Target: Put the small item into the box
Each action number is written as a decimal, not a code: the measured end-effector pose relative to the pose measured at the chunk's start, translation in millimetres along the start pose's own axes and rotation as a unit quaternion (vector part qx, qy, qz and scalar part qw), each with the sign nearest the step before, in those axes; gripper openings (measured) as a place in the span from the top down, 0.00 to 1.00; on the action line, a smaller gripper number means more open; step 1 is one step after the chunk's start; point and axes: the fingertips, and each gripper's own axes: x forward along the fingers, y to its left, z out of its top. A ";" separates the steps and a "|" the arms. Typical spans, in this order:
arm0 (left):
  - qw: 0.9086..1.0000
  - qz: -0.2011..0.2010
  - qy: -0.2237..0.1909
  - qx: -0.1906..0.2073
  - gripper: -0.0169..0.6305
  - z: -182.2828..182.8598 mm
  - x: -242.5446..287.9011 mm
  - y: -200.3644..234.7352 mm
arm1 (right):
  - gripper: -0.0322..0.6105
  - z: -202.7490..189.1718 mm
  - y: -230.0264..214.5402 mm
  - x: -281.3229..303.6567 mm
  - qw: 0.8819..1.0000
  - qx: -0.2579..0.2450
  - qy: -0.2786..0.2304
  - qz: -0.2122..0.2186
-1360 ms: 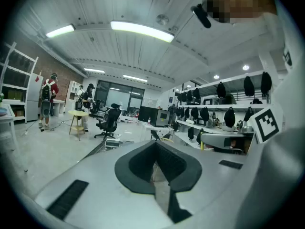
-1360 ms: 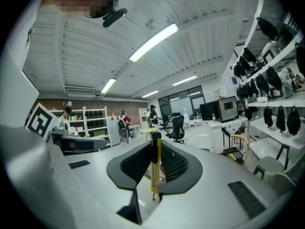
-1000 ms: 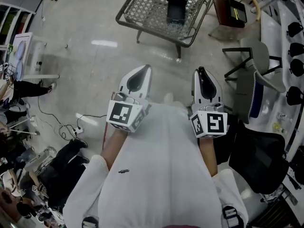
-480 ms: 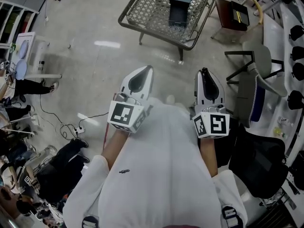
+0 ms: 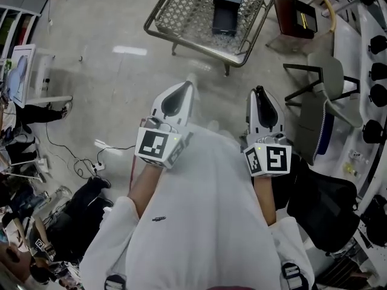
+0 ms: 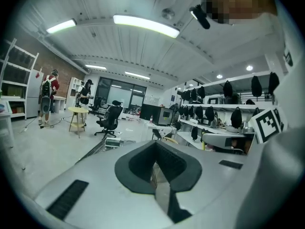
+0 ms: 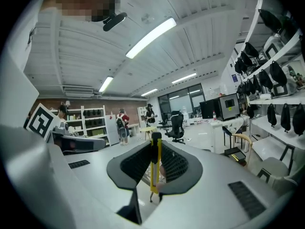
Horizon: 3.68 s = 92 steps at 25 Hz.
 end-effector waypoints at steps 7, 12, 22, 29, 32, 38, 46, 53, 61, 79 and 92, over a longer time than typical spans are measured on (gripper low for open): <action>1.000 -0.016 0.008 -0.013 0.97 18.2 73.0 49.9 | 0.86 5.6 -21.8 80.4 1.000 -0.011 0.015 -0.021; 1.000 -0.025 0.004 -0.018 0.97 49.4 118.1 101.3 | 0.86 25.9 -15.3 150.6 0.999 -0.022 0.013 -0.027; 0.999 -0.043 0.011 -0.017 0.97 93.5 196.1 189.0 | 0.86 47.9 -11.4 268.1 0.998 -0.026 0.014 -0.050; 0.997 -0.073 0.013 0.001 0.97 101.2 231.9 222.6 | 0.86 50.0 -12.5 319.5 0.998 -0.013 0.013 -0.067; 0.997 -0.075 0.008 -0.001 0.97 108.5 243.5 222.0 | 0.86 54.9 -17.7 328.6 0.998 -0.017 0.009 -0.061; 0.997 -0.074 0.011 -0.009 0.97 111.7 260.8 211.7 | 0.86 61.0 -33.6 333.8 0.998 -0.019 0.009 -0.056; 0.997 -0.071 0.023 -0.001 0.97 108.4 273.3 197.7 | 0.86 60.9 -54.8 331.6 0.999 -0.016 0.006 -0.049; 0.998 -0.061 0.032 0.003 0.97 101.8 286.2 191.6 | 0.86 49.8 -77.2 339.5 0.999 -0.013 0.020 -0.041; 0.997 -0.043 0.065 -0.014 0.97 71.9 309.8 198.2 | 0.86 19.2 -86.7 361.6 0.998 -0.010 0.060 -0.014; 0.994 -0.013 0.107 -0.036 0.97 -1.0 346.0 205.9 | 0.86 -86.5 -118.7 397.8 0.987 -0.011 0.161 0.027; 0.989 -0.009 0.139 -0.055 0.97 -55.5 367.2 220.0 | 0.86 -170.2 -120.7 432.8 0.970 -0.059 0.227 0.063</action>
